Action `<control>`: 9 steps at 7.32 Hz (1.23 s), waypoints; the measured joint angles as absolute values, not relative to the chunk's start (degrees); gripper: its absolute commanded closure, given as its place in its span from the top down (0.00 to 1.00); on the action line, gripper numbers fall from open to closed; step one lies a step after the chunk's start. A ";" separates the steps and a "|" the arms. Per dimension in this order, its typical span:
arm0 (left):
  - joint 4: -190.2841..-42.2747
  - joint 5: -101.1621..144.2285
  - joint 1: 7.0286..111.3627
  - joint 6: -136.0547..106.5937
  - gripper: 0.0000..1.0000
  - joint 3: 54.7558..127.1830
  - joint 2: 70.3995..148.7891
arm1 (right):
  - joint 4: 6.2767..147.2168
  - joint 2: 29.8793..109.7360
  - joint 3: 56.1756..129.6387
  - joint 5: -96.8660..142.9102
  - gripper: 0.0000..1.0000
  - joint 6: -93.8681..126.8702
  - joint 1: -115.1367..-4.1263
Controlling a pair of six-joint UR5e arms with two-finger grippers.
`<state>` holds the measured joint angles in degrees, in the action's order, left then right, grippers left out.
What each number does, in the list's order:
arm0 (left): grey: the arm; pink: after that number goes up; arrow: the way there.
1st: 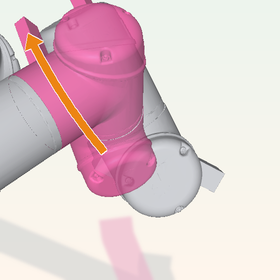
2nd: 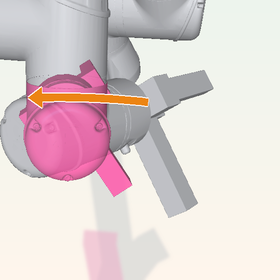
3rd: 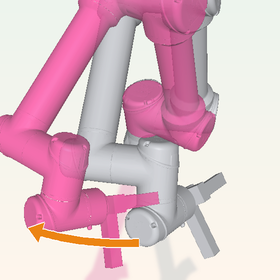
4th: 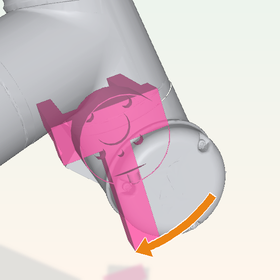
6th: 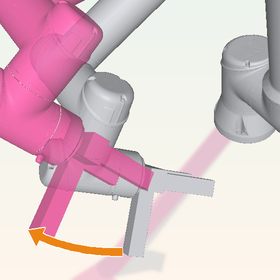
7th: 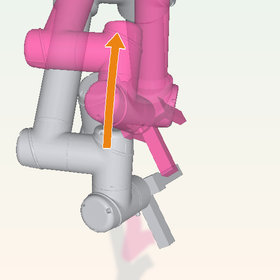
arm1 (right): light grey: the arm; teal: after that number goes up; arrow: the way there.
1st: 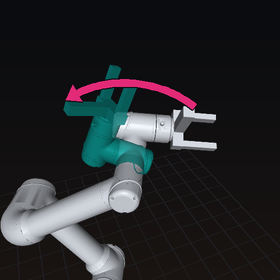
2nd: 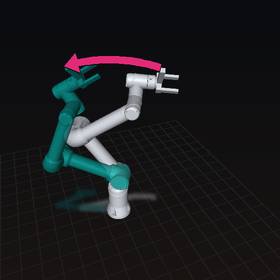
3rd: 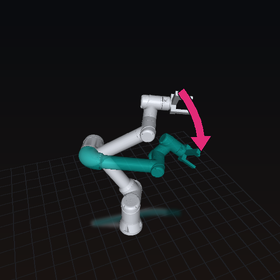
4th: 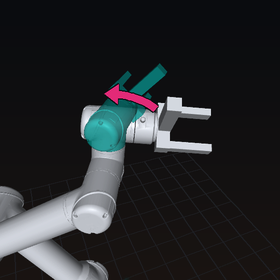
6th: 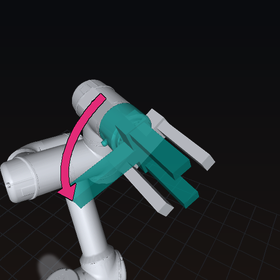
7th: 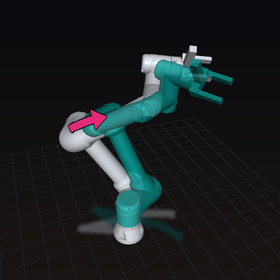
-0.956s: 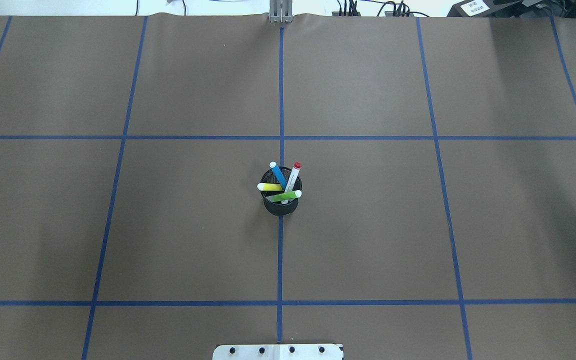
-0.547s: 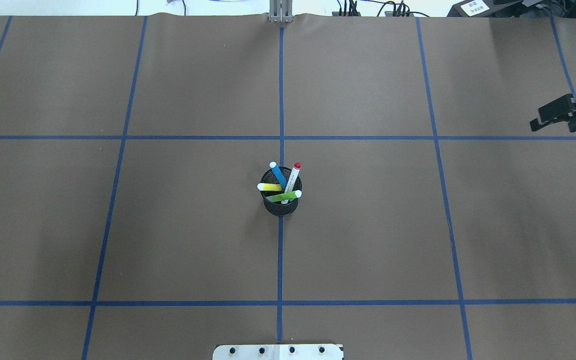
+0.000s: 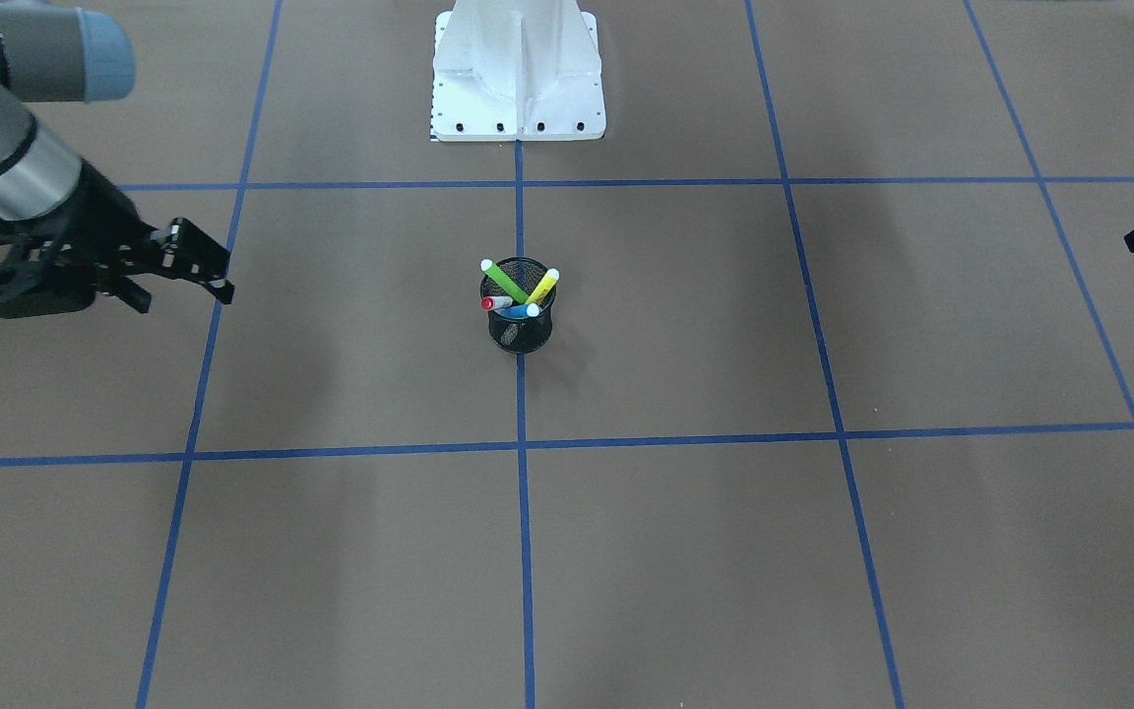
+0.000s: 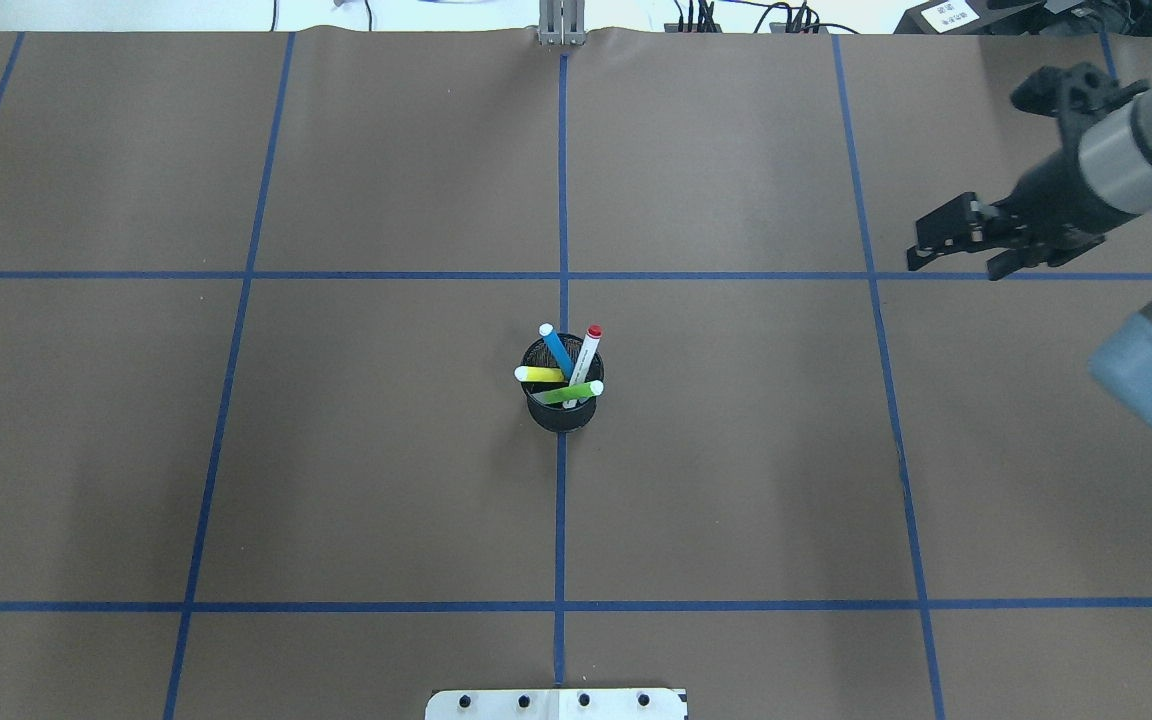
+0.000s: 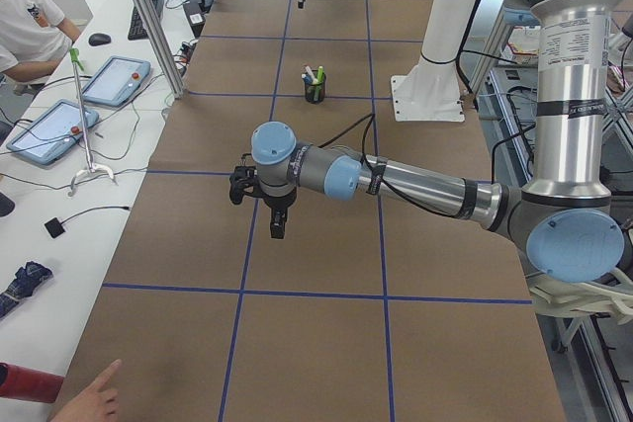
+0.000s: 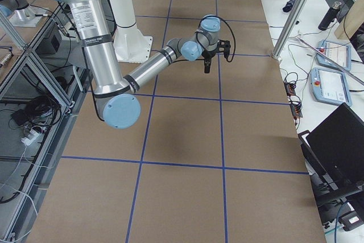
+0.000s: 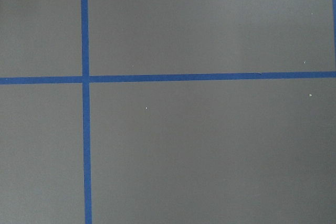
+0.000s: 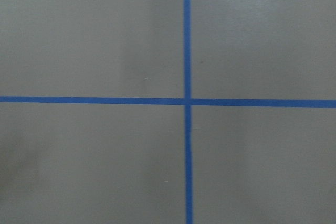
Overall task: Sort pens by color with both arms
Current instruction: 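Swing the right arm over the black mesh pen cup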
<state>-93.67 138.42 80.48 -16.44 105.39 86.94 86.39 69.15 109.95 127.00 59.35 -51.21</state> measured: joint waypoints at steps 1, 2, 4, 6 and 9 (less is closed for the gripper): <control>-93.67 138.43 80.45 -16.43 1.00 105.06 87.01 | 93.05 62.86 109.95 123.29 0.98 61.33 -47.32; -93.68 138.43 80.43 -16.42 1.00 104.73 87.09 | 98.02 57.69 109.74 119.44 0.96 62.32 -43.34; -93.69 138.45 80.42 -16.41 1.00 104.54 87.16 | 101.20 48.40 103.79 113.76 0.92 66.68 -37.77; -93.69 138.50 80.42 -16.43 1.00 104.63 87.19 | 102.60 35.61 89.19 111.20 0.87 71.08 -34.90; -93.74 139.06 80.42 -16.69 1.00 104.90 87.19 | 106.22 24.65 73.76 108.97 0.74 72.10 -32.31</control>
<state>-93.74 139.06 80.42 -16.69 104.90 87.19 106.22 24.65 73.76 108.97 72.10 -32.31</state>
